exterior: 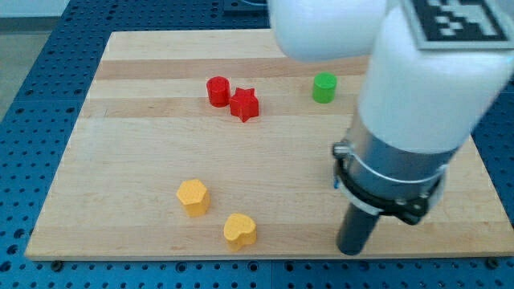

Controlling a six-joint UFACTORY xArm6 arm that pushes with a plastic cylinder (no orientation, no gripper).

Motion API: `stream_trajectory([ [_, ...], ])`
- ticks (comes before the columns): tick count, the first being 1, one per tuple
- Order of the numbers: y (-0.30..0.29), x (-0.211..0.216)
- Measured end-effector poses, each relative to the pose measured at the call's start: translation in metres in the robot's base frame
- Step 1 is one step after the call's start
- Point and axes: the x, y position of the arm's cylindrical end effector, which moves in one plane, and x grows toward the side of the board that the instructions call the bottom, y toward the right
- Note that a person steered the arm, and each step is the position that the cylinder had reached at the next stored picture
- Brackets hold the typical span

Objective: Place the arm at the top of the yellow heart

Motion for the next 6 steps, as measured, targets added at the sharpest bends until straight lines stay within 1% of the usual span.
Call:
stream_trajectory([
  [1,-0.032,-0.018],
  [2,-0.062,-0.006],
  [3,-0.07,0.004],
  [4,-0.074,0.004],
  [5,-0.101,-0.036],
  [6,-0.145,-0.048],
])
